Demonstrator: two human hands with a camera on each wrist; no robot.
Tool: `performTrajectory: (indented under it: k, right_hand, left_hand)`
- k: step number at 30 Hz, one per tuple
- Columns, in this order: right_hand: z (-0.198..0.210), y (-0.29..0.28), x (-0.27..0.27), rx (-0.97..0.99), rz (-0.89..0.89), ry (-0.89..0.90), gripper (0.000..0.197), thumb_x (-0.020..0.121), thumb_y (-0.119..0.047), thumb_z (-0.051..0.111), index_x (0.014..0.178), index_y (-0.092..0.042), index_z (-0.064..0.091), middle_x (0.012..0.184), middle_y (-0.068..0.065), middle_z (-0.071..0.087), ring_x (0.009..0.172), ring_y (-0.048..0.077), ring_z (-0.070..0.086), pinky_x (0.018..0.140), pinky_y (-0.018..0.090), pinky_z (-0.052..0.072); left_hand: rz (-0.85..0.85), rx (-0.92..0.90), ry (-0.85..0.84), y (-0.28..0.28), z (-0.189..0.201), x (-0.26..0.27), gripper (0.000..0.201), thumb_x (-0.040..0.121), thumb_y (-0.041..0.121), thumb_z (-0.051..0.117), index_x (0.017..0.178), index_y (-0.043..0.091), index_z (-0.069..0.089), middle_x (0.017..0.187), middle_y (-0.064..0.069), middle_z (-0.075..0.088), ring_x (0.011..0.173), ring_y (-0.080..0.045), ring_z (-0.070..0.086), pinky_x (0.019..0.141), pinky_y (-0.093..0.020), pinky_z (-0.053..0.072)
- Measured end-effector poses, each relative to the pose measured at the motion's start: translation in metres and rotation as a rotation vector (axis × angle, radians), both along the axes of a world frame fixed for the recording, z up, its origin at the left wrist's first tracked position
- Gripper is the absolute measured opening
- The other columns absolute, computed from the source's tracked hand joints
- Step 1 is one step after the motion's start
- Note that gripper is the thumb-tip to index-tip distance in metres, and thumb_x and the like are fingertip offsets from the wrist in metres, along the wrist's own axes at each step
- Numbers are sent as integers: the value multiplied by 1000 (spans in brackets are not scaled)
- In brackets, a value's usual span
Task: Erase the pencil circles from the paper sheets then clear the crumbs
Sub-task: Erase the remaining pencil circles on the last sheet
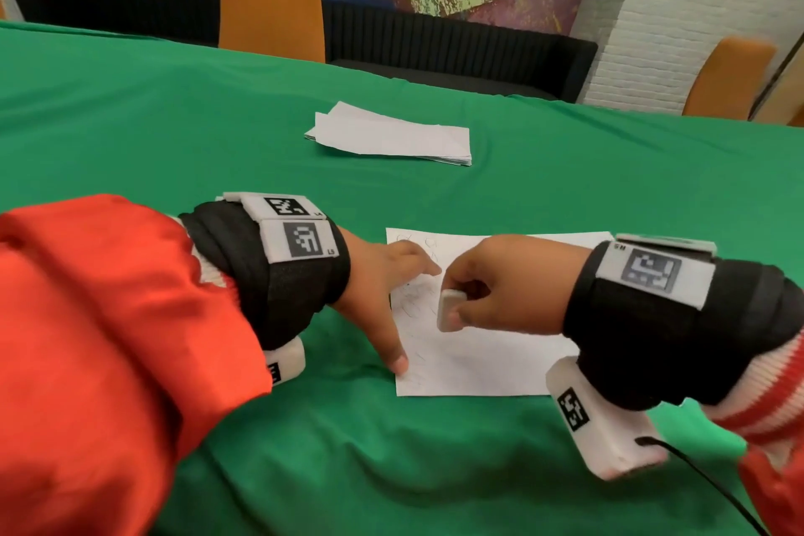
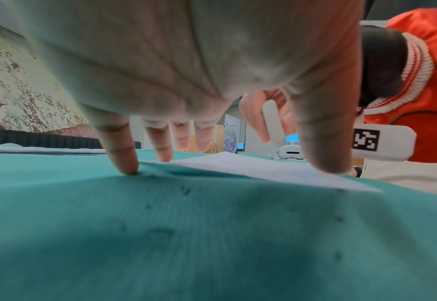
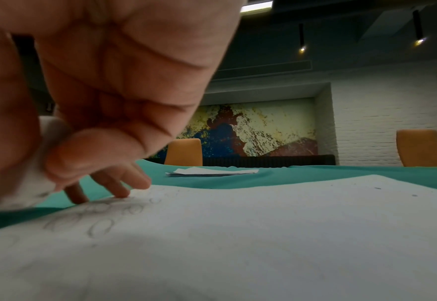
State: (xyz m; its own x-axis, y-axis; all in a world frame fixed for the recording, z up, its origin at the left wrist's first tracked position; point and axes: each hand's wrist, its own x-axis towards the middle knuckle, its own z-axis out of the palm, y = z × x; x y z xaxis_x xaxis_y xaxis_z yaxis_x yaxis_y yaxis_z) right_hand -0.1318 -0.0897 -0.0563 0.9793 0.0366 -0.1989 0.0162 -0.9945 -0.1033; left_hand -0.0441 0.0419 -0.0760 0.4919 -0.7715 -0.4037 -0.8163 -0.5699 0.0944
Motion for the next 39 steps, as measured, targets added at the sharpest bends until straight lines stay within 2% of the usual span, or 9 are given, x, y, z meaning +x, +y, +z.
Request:
performTrajectory:
  k: [7, 10, 14, 18, 24, 29, 32, 35, 39]
  right_hand:
    - [-2, 4, -1, 29, -48, -24, 13, 84, -32, 62, 74, -26, 56, 66, -12, 51, 58, 2, 44, 56, 19, 36]
    - [-3, 10, 1, 10, -54, -58, 5, 85, -27, 60, 86, -22, 62, 71, -9, 53, 65, 12, 48, 55, 20, 36]
    - [-8, 24, 5, -4, -29, -65, 9, 86, -25, 59, 91, -21, 65, 78, -4, 56, 73, 17, 50, 55, 22, 36]
    - [-11, 35, 14, -67, 8, -46, 16, 88, -24, 57, 98, -15, 66, 84, 0, 57, 76, 19, 51, 51, 18, 31]
    - [-12, 43, 15, -173, 64, 3, 20, 91, -24, 53, 101, -11, 64, 70, -2, 47, 75, 19, 48, 50, 23, 30]
    - [-6, 45, 7, -168, 126, 95, 25, 87, -28, 59, 64, -23, 51, 60, -8, 43, 58, 12, 42, 48, 20, 28]
    - [-4, 41, 21, -172, 63, 39, 10, 87, -26, 60, 89, -19, 67, 66, -6, 48, 72, 17, 50, 50, 18, 31]
    - [-5, 42, 24, -203, 82, 52, 17, 89, -25, 56, 100, -17, 67, 72, -4, 51, 75, 18, 51, 52, 20, 33]
    - [-8, 45, 9, -190, 182, 109, 28, 88, -26, 56, 62, -24, 46, 61, -9, 41, 58, 11, 42, 50, 21, 30]
  left_hand:
    - [-31, 58, -83, -1, -1, -3, 100, 75, 51, 72, 151, 32, 11, 157, 13, -12, 145, -9, 3, 114, -29, 14]
    - [-27, 110, -81, -1, -4, -2, 101, 76, 57, 67, 152, 28, 6, 158, 10, -9, 145, -9, 0, 115, -30, 8]
    - [18, 120, 15, 0, -4, -4, 101, 75, 55, 70, 151, 29, 8, 158, 12, 7, 143, -9, 16, 112, -26, 16]
    - [64, 117, 33, 1, -4, -5, 102, 76, 52, 70, 150, 31, 4, 157, 10, 6, 142, -13, 19, 111, -28, 19]
    - [100, 99, 58, 0, -3, -6, 94, 77, 49, 71, 149, 33, 12, 156, 8, 15, 140, -13, 23, 107, -24, 21]
    - [86, 143, 24, -1, -4, -7, 102, 75, 56, 69, 150, 34, 5, 158, 6, 8, 142, -14, 19, 111, -27, 17]
    - [84, 112, 55, 0, -2, -6, 100, 77, 50, 71, 150, 31, 6, 157, 8, 11, 141, -13, 20, 109, -25, 19]
    - [100, 111, 75, 0, -2, -6, 99, 76, 48, 73, 150, 32, 9, 154, 9, 17, 140, -12, 24, 107, -25, 21]
    - [80, 150, 64, -1, -5, -4, 95, 73, 53, 72, 148, 35, 16, 156, 8, 17, 139, -14, 25, 109, -26, 20]
